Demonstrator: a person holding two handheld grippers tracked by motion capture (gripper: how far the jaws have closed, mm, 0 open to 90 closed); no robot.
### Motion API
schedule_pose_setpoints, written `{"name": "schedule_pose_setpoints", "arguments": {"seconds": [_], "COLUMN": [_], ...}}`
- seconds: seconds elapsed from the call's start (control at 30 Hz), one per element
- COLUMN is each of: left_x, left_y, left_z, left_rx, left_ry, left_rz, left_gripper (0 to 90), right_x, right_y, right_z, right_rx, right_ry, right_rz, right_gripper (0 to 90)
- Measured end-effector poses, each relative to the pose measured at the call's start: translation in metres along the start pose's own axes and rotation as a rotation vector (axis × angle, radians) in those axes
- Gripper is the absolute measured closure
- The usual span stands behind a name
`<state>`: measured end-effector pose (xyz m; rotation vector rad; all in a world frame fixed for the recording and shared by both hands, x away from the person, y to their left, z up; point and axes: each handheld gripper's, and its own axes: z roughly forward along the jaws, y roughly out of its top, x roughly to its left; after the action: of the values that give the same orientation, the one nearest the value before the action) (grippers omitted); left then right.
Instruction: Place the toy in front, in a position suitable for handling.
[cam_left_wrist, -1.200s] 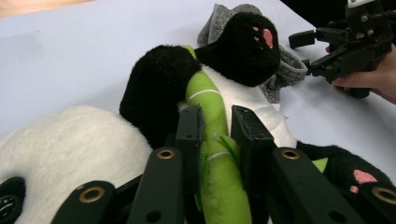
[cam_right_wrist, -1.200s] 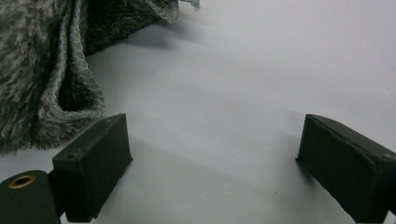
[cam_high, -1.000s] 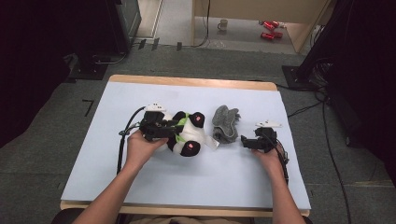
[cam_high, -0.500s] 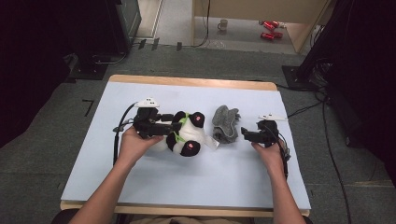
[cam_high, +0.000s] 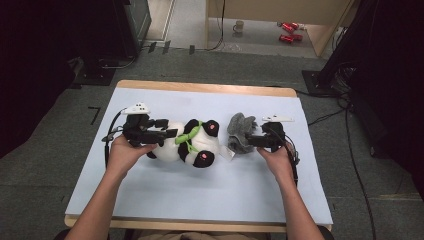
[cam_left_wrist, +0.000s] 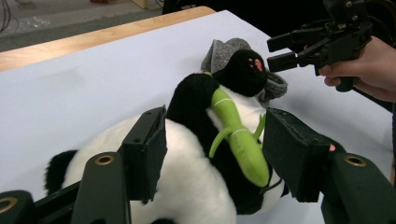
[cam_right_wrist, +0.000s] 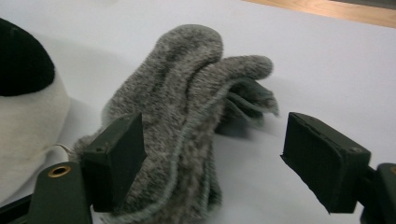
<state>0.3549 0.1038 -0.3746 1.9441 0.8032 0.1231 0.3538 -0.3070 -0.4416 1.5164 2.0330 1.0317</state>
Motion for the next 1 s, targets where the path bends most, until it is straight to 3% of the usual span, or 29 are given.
{"name": "schedule_pose_setpoints", "arguments": {"seconds": [0.13, 0.3, 0.43, 0.7, 0.87, 1.0], "left_x": [0.005, 0.014, 0.019, 0.041, 0.056, 0.063], "left_y": [-0.006, -0.016, -0.021, -0.051, -0.069, -0.077], "left_z": [-0.007, -0.016, -0.020, -0.032, -0.031, -0.026], "left_rx": [-0.001, -0.011, 0.001, -0.023, -0.033, -0.006], "left_ry": [0.016, 0.033, 0.049, 0.076, 0.075, 0.081], "left_rz": [0.003, -0.019, -0.011, -0.039, -0.063, -0.081], "left_gripper": [38.5, 38.5, 38.0, 37.6, 36.8, 36.5], "right_x": [0.009, 0.012, 0.012, 0.012, 0.011, 0.014], "right_y": [0.003, 0.006, 0.006, -0.002, -0.004, -0.005], "right_z": [0.006, 0.013, 0.020, 0.042, 0.050, 0.054], "right_rx": [0.006, 0.016, 0.027, 0.083, 0.092, 0.099], "right_ry": [0.011, 0.036, 0.021, 0.012, 0.023, 0.030], "right_rz": [-0.020, -0.004, -0.001, 0.013, 0.019, 0.002], "right_gripper": [18.8, 17.9, 17.6, 16.5, 16.4, 19.4]}}
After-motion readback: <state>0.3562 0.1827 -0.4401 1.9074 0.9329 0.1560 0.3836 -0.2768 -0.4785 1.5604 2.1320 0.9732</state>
